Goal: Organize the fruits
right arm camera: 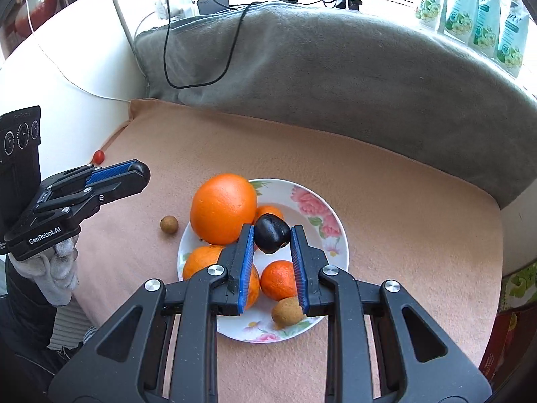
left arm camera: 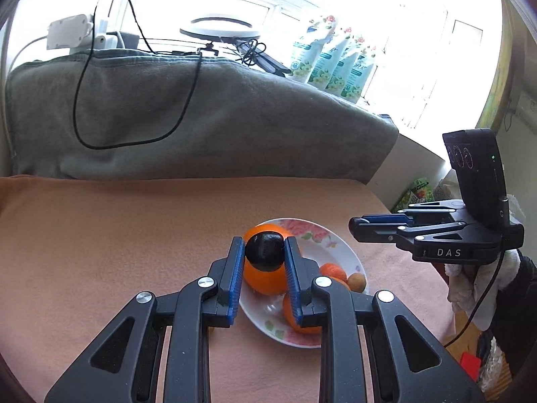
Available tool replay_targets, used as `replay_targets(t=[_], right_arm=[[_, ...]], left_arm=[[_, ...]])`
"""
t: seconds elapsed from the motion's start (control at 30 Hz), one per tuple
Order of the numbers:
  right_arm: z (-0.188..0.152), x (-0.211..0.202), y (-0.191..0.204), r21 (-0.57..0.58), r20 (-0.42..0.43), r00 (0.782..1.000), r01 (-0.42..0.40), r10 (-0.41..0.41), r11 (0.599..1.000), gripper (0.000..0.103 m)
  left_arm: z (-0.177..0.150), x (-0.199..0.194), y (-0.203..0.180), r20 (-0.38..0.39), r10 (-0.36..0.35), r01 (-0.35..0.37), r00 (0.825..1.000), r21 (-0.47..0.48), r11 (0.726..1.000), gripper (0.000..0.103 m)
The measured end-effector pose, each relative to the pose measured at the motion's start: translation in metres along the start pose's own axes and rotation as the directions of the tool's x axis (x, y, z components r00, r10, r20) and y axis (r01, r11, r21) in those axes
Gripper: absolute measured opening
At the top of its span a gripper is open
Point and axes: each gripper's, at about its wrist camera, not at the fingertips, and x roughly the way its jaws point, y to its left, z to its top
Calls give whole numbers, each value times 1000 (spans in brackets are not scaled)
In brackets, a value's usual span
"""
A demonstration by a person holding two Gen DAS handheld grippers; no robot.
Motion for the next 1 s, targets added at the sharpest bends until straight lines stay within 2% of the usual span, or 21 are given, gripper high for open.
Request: replay_targets(t=[0.37, 0.67, 1.0], right_arm=[[2, 24, -36, 105, -30, 998, -56, 59, 993, 23], [7, 46, -51, 181, -52, 991, -113, 125, 977, 23], [12, 51, -57, 223, -46, 987, -140, 154, 965, 24]], left_arm=[[2, 31, -41, -49, -47, 50, 998, 61, 997, 22], [-2, 50, -59, -87, -46, 55, 995, 100, 993, 22], [-5, 56, -66, -97, -29, 42, 995, 142, 989, 22]])
